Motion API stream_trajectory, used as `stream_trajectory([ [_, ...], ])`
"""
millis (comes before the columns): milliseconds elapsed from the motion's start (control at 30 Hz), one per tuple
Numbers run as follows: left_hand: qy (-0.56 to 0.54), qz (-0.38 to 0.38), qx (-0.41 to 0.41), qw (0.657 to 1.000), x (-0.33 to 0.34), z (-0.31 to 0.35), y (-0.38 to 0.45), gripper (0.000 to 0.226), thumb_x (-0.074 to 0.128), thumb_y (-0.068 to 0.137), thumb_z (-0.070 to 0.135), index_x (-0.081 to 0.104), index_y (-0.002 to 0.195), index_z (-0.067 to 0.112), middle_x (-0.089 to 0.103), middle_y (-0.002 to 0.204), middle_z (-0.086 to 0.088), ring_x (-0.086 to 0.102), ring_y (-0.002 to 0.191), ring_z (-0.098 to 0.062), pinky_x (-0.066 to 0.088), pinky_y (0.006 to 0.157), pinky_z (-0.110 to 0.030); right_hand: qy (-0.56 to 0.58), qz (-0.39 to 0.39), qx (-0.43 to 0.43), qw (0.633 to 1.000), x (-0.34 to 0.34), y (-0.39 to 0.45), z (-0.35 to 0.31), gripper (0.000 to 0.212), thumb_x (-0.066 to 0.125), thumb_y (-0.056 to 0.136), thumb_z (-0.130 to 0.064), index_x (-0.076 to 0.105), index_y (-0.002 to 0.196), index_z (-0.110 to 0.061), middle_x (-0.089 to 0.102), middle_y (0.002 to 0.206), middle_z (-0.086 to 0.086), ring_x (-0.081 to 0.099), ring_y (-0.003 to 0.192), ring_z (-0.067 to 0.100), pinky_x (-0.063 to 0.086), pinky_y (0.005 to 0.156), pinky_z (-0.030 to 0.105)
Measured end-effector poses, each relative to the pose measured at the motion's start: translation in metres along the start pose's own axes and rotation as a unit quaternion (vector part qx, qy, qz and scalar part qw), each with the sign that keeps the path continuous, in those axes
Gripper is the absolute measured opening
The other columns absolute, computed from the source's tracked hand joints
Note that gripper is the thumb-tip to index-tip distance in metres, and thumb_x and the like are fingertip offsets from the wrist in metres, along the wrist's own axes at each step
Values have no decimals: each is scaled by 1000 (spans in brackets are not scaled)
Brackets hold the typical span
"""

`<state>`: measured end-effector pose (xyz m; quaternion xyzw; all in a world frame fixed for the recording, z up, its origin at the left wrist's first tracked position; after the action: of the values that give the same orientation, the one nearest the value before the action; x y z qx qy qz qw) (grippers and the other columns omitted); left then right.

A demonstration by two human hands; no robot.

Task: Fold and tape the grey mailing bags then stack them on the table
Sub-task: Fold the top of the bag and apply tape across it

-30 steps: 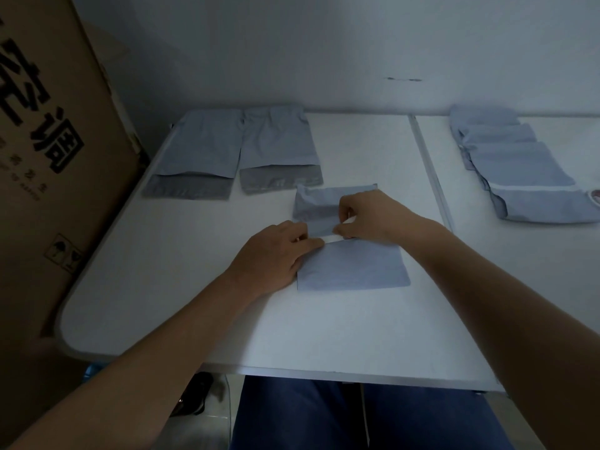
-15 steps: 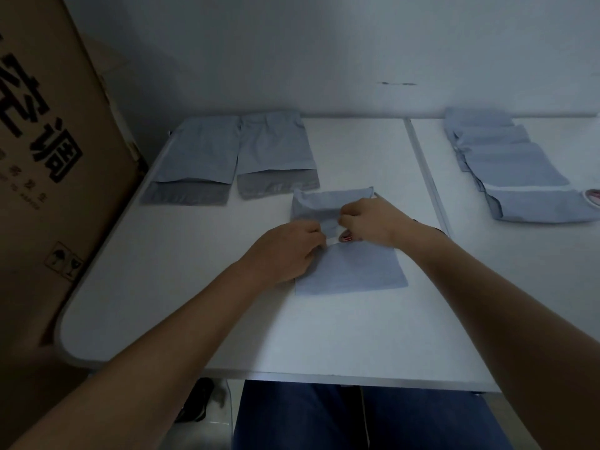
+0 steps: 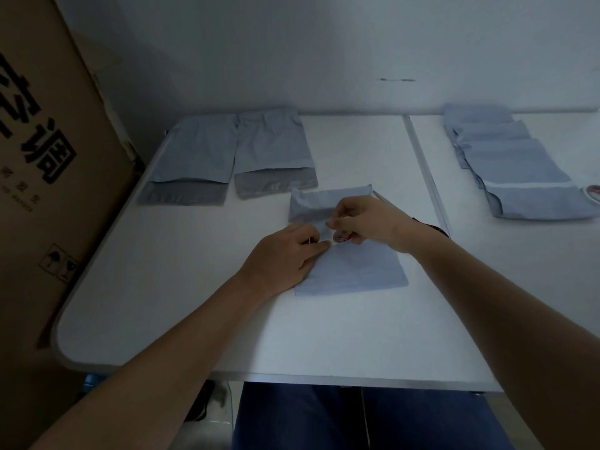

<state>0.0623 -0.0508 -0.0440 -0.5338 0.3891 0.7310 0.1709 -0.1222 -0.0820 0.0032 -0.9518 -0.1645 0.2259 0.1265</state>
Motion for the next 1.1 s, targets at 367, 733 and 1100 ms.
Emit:
stream_trajectory([
  [367,1,20,-2,1000,2,0,0,33,44,94,27,74,104,16,63,91,-2,60,80,-20,51,52,-30,-89,-10,-8,996,-16,8,-7,12,67,88,-18,60,85,-9,70,81,18,71,85,37,57,74,48],
  [733,2,21,-2,1000,4,-2,-1,32,45,94,27,73,109,17,62,94,-2,58,84,-18,52,54,-30,-200,17,-25,979,-25,2,-9,16,66,89,-24,57,81,-13,69,81,11,59,48,12,55,64,31],
  [1100,5,22,0,1000,2,-1,-1,32,47,93,26,73,108,17,63,94,-2,59,83,-19,53,53,-31,-258,32,-23,965,-26,-1,-9,16,64,90,-27,55,82,-16,67,84,8,60,55,14,56,59,29],
])
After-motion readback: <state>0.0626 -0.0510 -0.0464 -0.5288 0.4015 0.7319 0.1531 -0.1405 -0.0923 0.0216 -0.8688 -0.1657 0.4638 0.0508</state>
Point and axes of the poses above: each hand's wrist, its own y-axis towards the middle knuckle, its own x-axis out of the palm, z = x × y, the point moved 2 cm from there along y, towards the middle knuckle
